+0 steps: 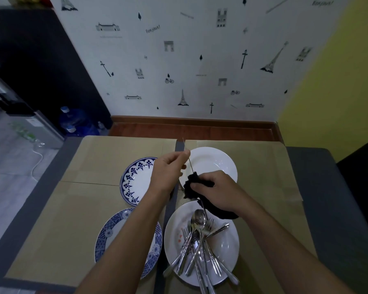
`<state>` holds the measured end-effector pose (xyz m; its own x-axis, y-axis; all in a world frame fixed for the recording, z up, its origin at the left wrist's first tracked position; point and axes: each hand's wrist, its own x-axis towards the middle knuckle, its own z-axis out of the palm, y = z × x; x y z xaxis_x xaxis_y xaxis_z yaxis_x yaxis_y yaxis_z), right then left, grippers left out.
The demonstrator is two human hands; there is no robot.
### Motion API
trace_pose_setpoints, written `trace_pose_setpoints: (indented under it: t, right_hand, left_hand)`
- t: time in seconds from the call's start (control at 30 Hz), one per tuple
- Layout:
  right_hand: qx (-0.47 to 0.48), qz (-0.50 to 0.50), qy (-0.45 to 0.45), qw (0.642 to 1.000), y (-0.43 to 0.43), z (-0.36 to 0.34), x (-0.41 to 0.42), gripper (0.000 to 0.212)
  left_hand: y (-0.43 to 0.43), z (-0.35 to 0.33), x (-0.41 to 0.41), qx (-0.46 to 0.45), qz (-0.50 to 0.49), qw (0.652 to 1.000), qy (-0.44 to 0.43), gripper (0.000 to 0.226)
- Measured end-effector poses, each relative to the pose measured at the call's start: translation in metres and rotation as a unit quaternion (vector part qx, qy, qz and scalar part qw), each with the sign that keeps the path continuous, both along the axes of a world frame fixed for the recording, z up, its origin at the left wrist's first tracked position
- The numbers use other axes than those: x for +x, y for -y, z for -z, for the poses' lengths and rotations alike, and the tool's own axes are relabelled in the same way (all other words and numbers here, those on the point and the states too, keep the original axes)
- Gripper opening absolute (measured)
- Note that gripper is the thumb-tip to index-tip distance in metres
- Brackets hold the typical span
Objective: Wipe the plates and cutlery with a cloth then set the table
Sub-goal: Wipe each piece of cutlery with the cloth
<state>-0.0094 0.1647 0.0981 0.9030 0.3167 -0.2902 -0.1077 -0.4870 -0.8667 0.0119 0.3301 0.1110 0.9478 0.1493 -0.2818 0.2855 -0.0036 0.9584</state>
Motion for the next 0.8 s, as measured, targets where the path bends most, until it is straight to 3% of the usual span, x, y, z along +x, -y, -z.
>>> trace_pose_setpoints:
  t: [0.33,0.53,0.73,0.8]
  right_hand:
    - [0.057,0.056,0.031,0.996,-0.003,0.002,0.003,0.011]
    - [0.181,0.108,0.036,0.977,-0.007,-0.006,0.004,0.012]
    - [0.196,0.151,0.049,0.968,-0.006,-0.008,0.008,0.013]
    - [0.199,0.177,0.049,0.963,-0.004,-0.010,0.009,0.014]
  left_hand:
    - [0.002,-0.008,-0.003,-0.005,0.020,0.999,0.030,0.033]
    - [0.002,-0.012,-0.003,-0.027,0.070,0.997,0.025,0.030]
    - [0.005,-0.009,-0.005,-0.038,0.062,0.997,0.040,0.023]
    - [0.004,-0.004,-0.004,-0.002,0.053,0.998,0.029,0.010]
